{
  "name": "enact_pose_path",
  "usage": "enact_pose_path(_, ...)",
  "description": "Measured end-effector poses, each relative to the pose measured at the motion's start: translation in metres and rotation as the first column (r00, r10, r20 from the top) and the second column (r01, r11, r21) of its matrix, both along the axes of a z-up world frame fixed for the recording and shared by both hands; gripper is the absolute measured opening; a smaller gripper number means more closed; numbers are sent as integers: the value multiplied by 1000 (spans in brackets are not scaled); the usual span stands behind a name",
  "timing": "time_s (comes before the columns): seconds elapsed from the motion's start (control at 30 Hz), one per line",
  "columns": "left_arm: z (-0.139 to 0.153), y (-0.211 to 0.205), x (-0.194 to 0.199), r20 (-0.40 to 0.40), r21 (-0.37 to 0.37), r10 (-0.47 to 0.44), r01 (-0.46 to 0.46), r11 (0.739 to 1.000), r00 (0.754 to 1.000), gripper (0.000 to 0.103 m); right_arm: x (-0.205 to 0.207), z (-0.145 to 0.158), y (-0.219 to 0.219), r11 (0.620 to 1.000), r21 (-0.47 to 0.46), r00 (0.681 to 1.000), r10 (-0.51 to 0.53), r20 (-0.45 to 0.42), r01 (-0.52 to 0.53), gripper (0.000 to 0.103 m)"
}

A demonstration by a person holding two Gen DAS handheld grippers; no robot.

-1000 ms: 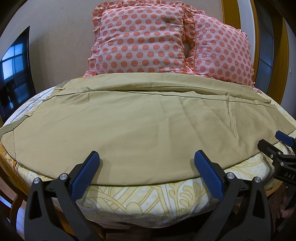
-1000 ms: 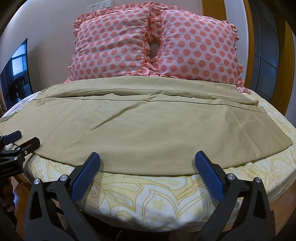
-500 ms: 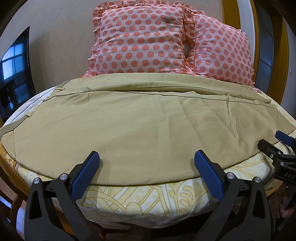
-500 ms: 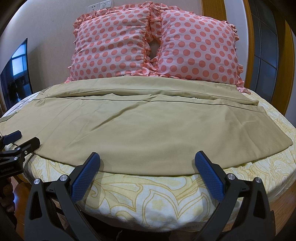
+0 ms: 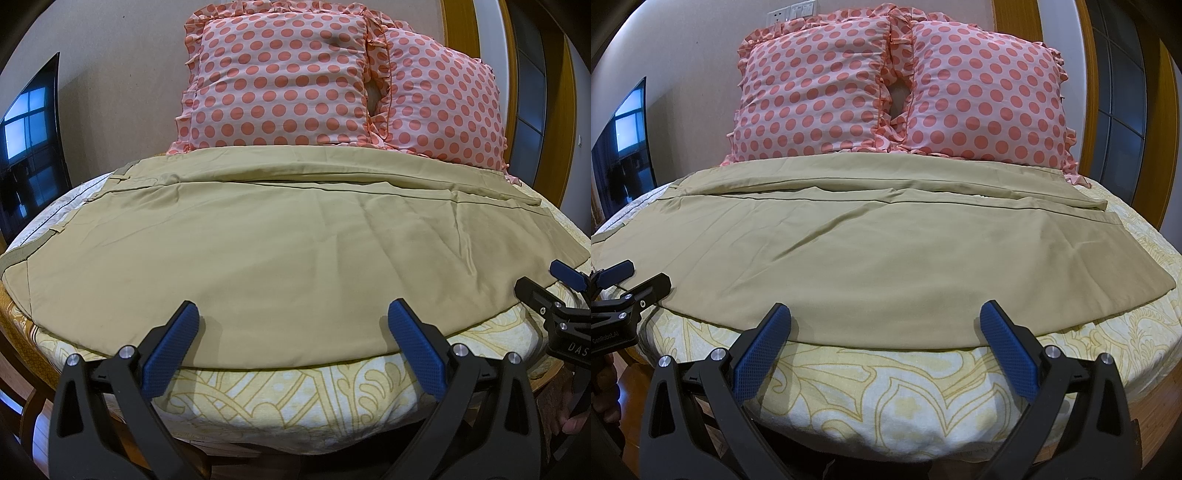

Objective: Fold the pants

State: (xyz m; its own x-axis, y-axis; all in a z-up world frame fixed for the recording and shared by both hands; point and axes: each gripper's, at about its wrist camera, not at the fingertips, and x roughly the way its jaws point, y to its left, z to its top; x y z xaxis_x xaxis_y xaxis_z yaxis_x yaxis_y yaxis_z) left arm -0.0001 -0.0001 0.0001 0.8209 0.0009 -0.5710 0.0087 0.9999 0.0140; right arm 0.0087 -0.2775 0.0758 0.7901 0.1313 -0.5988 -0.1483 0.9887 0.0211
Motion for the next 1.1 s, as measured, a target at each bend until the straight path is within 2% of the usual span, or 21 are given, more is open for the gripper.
enact_pose_path(0.73,0,0,0,1,0,0,0,1000,1000,101,1,-2,0,1000,0,1000,0,4,0,102)
enact_pose_path(0.97,0,0,0,2,1,-1,1,1000,1000,101,-4,-2,-1,1000,7,999,8,34,-8,102)
enact_pose_path(1.03,0,0,0,-3,-2,-2,2,1000,1000,101,1,1,-4,999,14,1000,31,6,-31,102)
enact_pose_path(1.1,3,1,4,-31,-13,-12,11,1000,999,101,18,16,-16,997,54,998,48,-36,-46,102)
